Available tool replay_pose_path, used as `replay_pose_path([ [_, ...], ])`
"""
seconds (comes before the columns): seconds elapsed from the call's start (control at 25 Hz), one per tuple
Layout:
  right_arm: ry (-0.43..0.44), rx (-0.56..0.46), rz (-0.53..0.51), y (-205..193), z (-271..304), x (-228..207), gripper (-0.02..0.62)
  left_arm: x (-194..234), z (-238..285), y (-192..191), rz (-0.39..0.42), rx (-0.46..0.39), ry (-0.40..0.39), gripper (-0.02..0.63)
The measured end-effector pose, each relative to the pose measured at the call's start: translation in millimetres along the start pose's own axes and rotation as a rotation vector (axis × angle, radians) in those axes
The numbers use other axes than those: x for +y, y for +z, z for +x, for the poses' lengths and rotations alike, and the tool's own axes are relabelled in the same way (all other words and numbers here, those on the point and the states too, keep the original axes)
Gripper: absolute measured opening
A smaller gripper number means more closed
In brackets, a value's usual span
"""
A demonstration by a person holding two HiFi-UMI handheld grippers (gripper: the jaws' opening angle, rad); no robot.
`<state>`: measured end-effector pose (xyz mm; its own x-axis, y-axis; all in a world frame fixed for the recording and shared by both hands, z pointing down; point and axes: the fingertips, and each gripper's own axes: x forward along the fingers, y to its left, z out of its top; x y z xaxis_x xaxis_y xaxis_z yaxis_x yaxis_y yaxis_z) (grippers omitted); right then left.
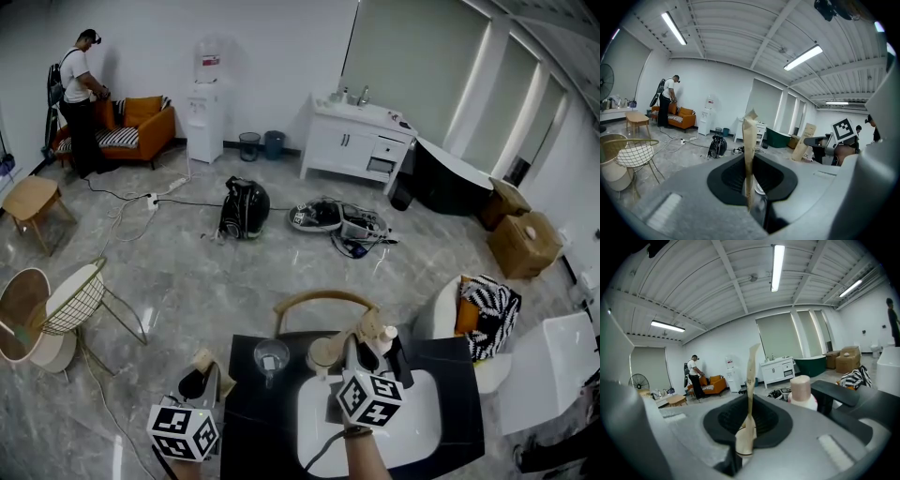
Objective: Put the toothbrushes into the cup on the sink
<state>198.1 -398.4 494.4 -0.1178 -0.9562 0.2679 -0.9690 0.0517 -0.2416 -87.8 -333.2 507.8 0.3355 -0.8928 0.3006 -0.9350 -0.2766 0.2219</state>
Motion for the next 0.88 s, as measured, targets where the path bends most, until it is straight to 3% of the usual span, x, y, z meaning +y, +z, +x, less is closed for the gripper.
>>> replay_pose_path([
  [0.88, 0.004, 0.061, -0.010, -32, 14, -2, 0.026, 5, -2, -11, -0.007, 0.017, 0.042, 0.038],
])
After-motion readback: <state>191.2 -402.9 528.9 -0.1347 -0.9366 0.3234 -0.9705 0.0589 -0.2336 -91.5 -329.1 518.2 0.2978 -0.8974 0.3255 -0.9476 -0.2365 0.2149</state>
